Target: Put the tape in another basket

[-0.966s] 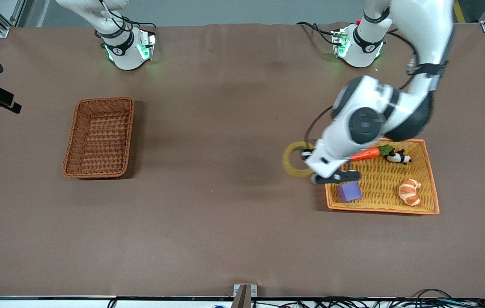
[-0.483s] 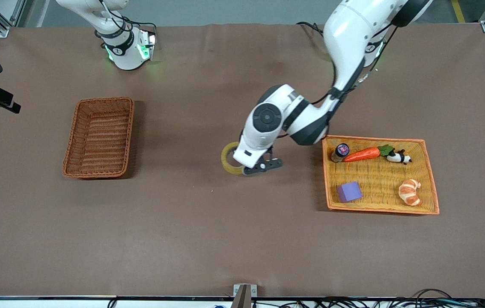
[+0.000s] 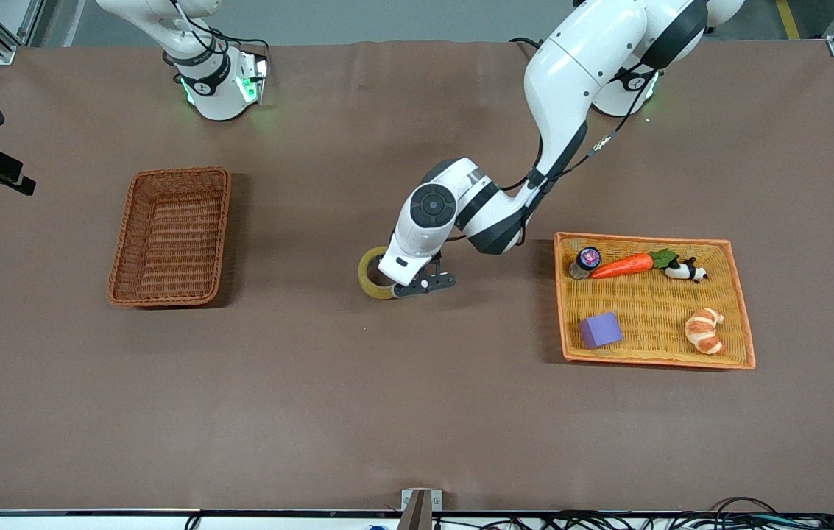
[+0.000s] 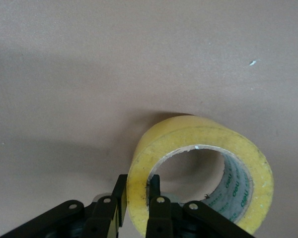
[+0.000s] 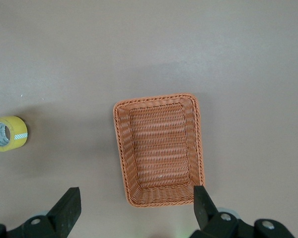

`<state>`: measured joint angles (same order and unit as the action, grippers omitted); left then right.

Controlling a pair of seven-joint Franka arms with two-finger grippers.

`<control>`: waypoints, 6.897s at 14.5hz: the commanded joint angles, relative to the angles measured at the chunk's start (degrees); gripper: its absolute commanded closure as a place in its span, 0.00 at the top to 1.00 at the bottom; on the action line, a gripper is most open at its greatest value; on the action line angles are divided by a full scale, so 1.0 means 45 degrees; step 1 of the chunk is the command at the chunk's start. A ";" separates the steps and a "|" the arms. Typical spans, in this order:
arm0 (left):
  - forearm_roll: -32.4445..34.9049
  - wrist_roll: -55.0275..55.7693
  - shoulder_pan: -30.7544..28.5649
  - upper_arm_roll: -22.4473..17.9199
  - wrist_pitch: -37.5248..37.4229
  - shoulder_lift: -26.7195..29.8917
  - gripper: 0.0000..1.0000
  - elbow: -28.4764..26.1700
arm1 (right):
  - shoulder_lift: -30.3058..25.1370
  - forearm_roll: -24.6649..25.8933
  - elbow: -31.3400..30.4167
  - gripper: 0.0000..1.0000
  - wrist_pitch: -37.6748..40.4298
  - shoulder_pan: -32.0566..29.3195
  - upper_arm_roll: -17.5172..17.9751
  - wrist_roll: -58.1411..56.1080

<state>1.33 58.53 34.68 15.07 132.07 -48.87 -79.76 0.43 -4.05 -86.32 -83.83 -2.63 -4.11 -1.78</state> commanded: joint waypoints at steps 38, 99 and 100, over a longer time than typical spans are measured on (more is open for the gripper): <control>0.0780 -1.2868 -0.7588 -0.2002 -0.9759 1.1133 1.00 -0.1865 | 0.9201 0.7130 -0.2673 0.56 -1.1351 0.4842 0.5873 1.2036; 0.0623 -1.3084 -0.7921 -0.1963 -0.9896 1.1211 1.00 -0.1748 | -0.0838 0.0726 -0.3675 1.00 -0.3994 -0.0078 -0.0006 0.0198; 0.0623 -1.3084 -0.7921 -0.1943 -0.9896 1.1211 1.00 -0.1748 | -0.0838 0.0724 -0.3069 1.00 -0.3524 -0.0079 0.0014 0.0180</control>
<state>5.40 1.05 -0.91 6.29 88.20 0.52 -87.40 -4.98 1.24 -105.87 -103.71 -1.38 -4.98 -2.35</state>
